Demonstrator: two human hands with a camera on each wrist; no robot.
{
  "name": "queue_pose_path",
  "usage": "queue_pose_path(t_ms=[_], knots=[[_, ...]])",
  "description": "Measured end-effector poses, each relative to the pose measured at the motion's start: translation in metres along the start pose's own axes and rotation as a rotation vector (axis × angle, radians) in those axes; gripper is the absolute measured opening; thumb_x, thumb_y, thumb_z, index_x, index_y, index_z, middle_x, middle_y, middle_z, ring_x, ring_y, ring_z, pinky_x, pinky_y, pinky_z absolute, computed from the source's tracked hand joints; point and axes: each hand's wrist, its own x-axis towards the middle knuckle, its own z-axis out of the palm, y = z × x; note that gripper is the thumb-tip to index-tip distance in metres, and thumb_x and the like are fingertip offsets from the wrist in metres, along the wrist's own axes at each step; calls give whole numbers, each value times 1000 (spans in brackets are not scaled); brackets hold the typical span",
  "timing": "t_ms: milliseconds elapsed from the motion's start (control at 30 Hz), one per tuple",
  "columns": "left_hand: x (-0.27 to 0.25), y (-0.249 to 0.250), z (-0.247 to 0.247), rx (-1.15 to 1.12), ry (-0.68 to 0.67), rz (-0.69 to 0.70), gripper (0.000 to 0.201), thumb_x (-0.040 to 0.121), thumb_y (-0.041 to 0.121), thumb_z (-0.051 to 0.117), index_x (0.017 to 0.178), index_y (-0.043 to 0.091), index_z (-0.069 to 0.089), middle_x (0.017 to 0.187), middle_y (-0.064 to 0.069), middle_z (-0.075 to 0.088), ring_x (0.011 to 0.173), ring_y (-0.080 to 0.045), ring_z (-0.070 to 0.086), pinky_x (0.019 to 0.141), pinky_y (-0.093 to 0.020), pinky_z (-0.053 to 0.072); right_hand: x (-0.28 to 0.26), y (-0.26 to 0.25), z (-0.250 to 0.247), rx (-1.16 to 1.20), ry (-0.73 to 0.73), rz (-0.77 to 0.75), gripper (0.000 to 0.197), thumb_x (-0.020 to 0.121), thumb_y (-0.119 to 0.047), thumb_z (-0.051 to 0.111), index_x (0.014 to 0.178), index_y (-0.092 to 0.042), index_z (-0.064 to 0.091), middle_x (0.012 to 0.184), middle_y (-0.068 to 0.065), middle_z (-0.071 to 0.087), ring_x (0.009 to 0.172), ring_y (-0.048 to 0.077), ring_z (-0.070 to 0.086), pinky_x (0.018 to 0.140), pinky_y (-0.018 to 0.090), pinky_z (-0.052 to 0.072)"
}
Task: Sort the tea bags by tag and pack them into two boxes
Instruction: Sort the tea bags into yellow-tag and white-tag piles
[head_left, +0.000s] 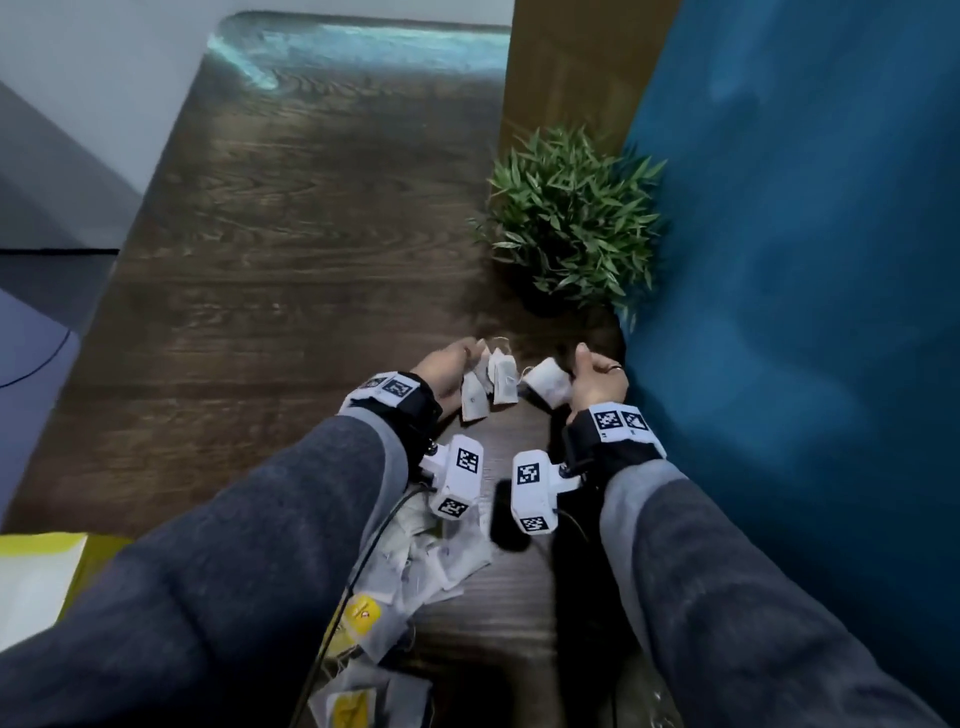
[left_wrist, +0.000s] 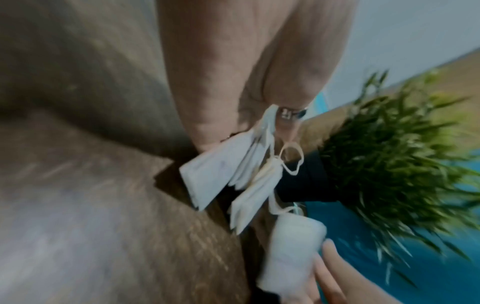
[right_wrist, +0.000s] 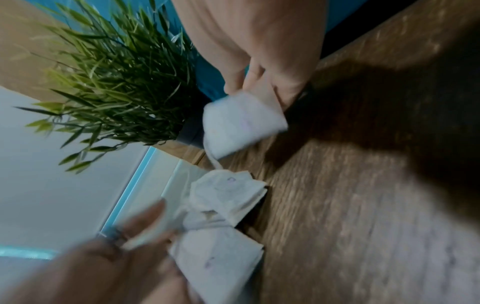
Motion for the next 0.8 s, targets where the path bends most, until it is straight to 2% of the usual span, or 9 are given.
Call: queue_pose_path(t_ms=[67,133,200,267,367,500,600,667,800], knots=[[0,14,6,337,-9,62,52,97,17,44,146,12,26,142,-12,42,126,-28,47,109,-38,36,5,3,0,-80,-62,-28,21,85,-45,55,80,-26,57,85,1,66,82,24,64,88,44,51],[-7,27,3,749,17,163,61,96,22,47,149,17,15,143,-7,36,123,-24,48,99,-19,38,-3,4,-6,-261,-115,-123,31,89,-47,47,103,-24,62,105,2,66,104,25,60,99,44,44],[-19,36,-13,928,47,242,63,95,22,51,148,17,18,141,-4,37,123,-21,48,91,-15,37,-19,5,-17,-362,-168,-213,38,94,-40,45,123,-17,54,130,8,53,123,25,47,109,39,33],[-37,38,-37,979,78,277,55,93,18,54,142,11,31,144,-9,42,131,-21,42,99,-21,32,-37,9,-29,-403,-191,-259,33,94,-33,47,124,-19,53,133,10,45,127,25,37,110,33,24],[-70,24,-70,1073,144,337,36,91,12,56,126,9,51,121,-8,59,117,-23,54,98,-26,39,-63,24,-44,-397,-292,-373,13,94,-16,49,100,-22,59,119,10,56,116,24,47,104,33,33],[-119,-15,-90,1118,119,371,22,85,6,61,105,17,61,96,-1,64,93,-16,61,85,-26,49,-96,41,-53,-403,-645,-241,26,96,-11,46,86,-31,60,85,-7,61,78,10,55,70,20,44],[-134,-44,-88,1267,83,362,12,82,26,69,92,19,67,92,4,62,85,-14,58,75,-25,47,-113,56,-58,-605,-853,-233,18,84,-20,66,93,-35,59,92,-8,55,83,8,52,78,22,42],[-137,-58,-89,1392,124,345,19,77,40,71,84,24,64,87,6,58,82,-15,54,78,-32,44,-124,62,-62,-830,-929,-312,36,74,-29,76,105,-33,58,100,-7,47,90,8,47,85,24,42],[-133,-68,-90,1385,204,331,29,75,31,73,98,26,57,96,6,60,102,-22,56,91,-40,42,-135,65,-64,-974,-932,-408,34,70,-33,77,97,-32,57,85,-5,52,76,11,49,76,30,44]])
